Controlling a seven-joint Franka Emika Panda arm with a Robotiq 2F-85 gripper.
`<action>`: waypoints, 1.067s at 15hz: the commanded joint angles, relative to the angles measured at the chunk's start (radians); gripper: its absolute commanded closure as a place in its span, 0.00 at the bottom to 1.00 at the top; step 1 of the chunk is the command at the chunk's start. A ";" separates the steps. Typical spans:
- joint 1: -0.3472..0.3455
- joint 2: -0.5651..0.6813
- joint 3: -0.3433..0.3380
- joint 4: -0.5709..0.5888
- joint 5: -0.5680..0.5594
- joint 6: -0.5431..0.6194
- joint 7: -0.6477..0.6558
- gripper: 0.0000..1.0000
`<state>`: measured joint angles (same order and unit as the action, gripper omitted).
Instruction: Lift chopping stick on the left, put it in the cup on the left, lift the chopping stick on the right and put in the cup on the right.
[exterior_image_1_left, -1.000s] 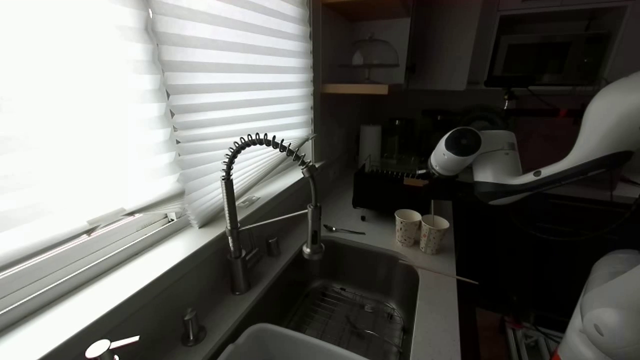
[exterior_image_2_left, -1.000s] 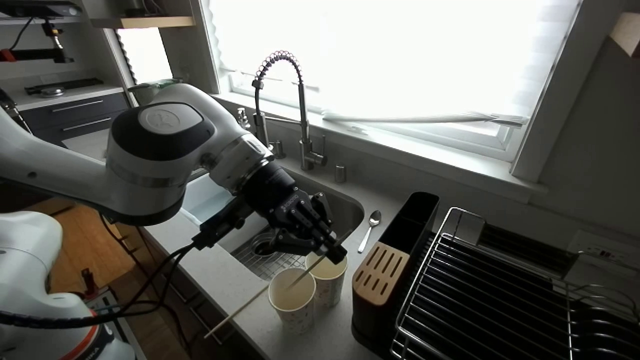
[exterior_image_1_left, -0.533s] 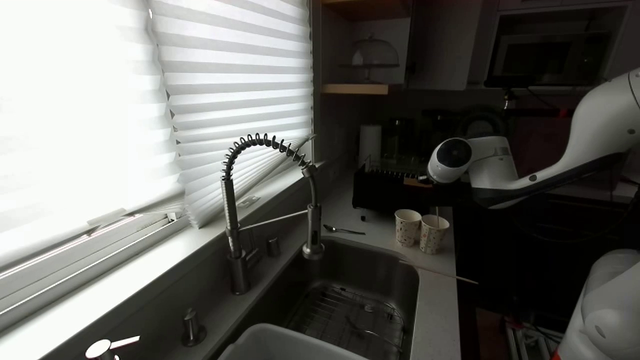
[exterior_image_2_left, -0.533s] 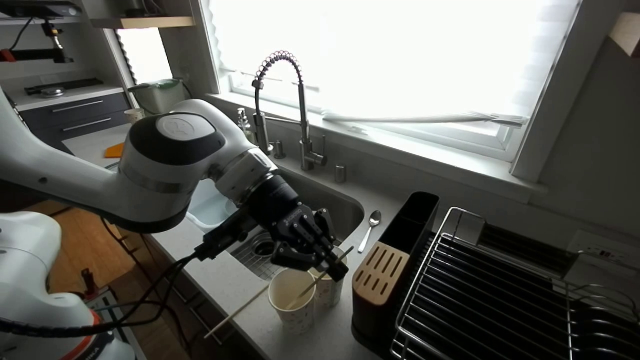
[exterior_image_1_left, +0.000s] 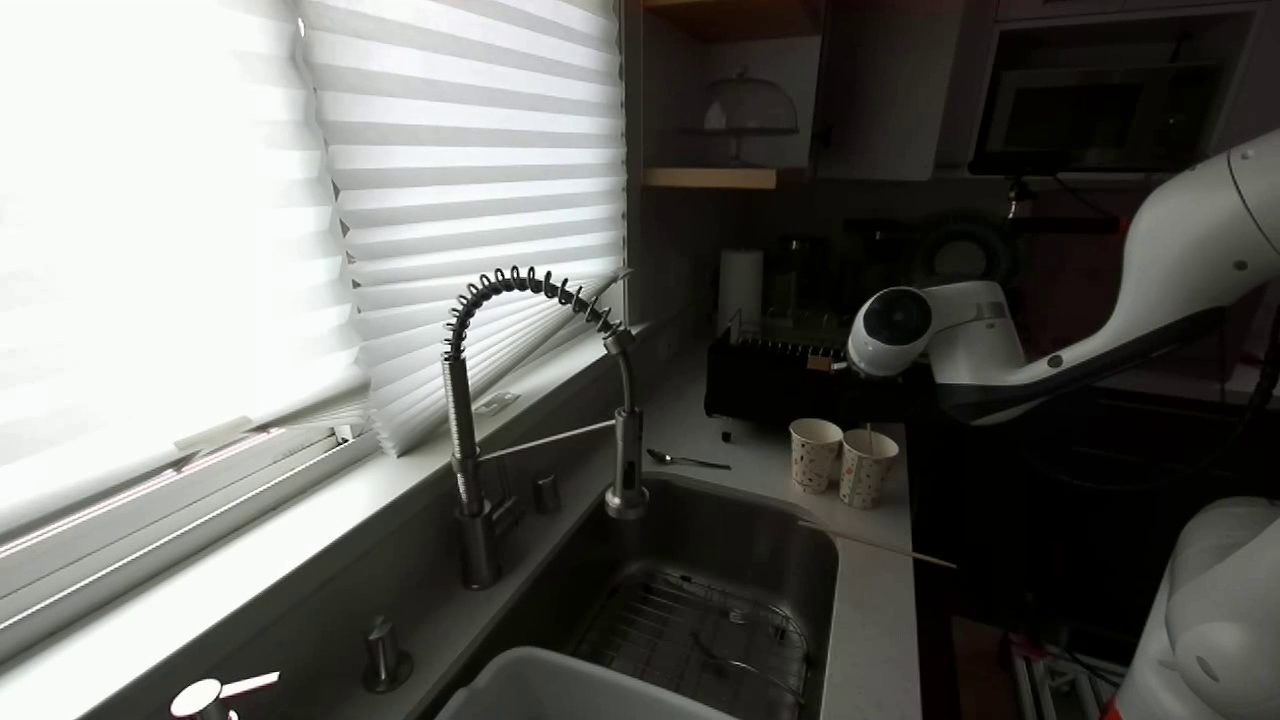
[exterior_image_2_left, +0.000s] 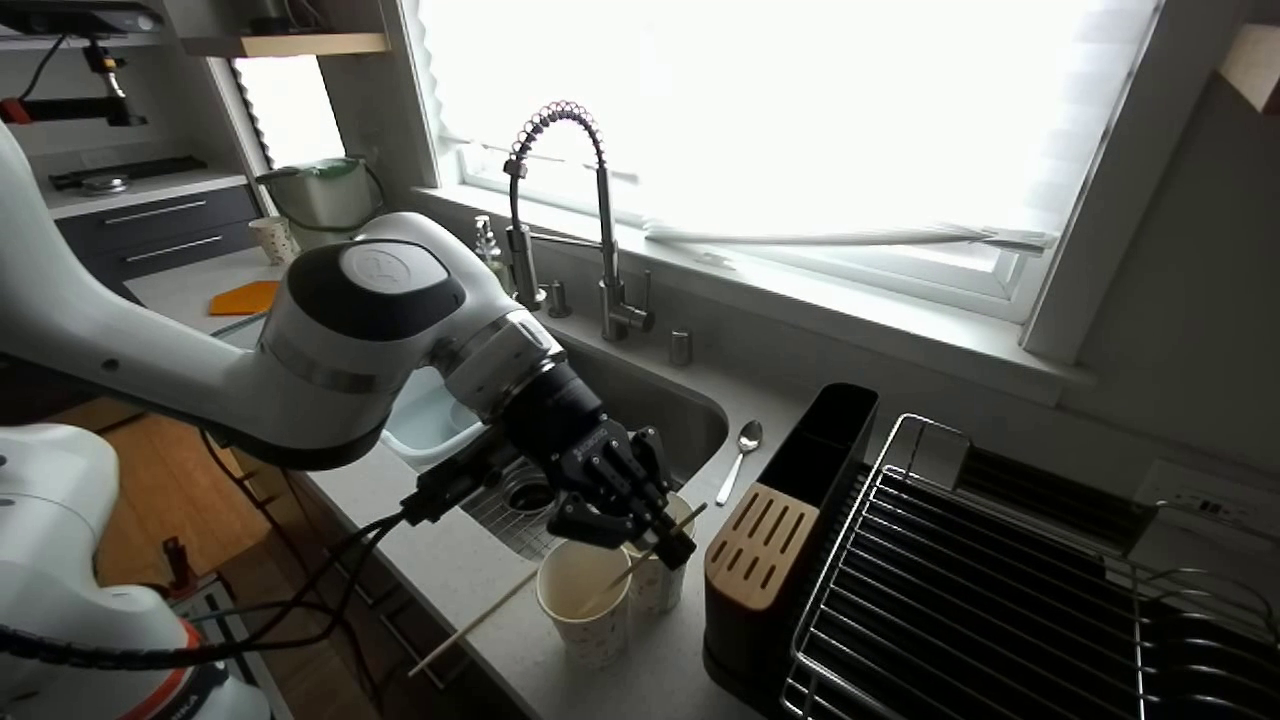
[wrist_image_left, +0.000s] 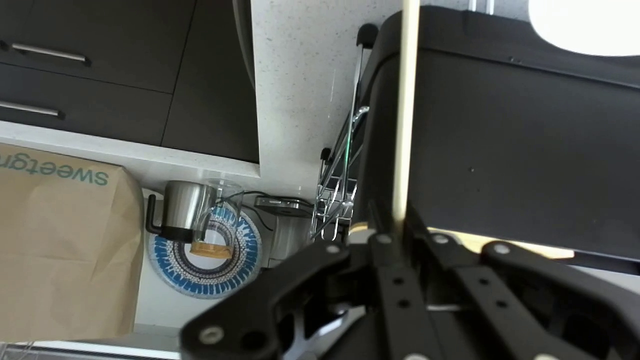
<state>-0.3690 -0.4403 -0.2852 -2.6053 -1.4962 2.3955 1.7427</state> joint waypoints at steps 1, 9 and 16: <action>0.026 0.018 -0.025 0.005 -0.032 -0.007 0.039 0.68; 0.028 0.016 -0.035 0.018 -0.027 -0.008 0.043 0.09; 0.040 -0.042 -0.037 0.061 0.015 0.003 0.003 0.00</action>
<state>-0.3553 -0.4446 -0.3006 -2.5648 -1.4962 2.3948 1.7527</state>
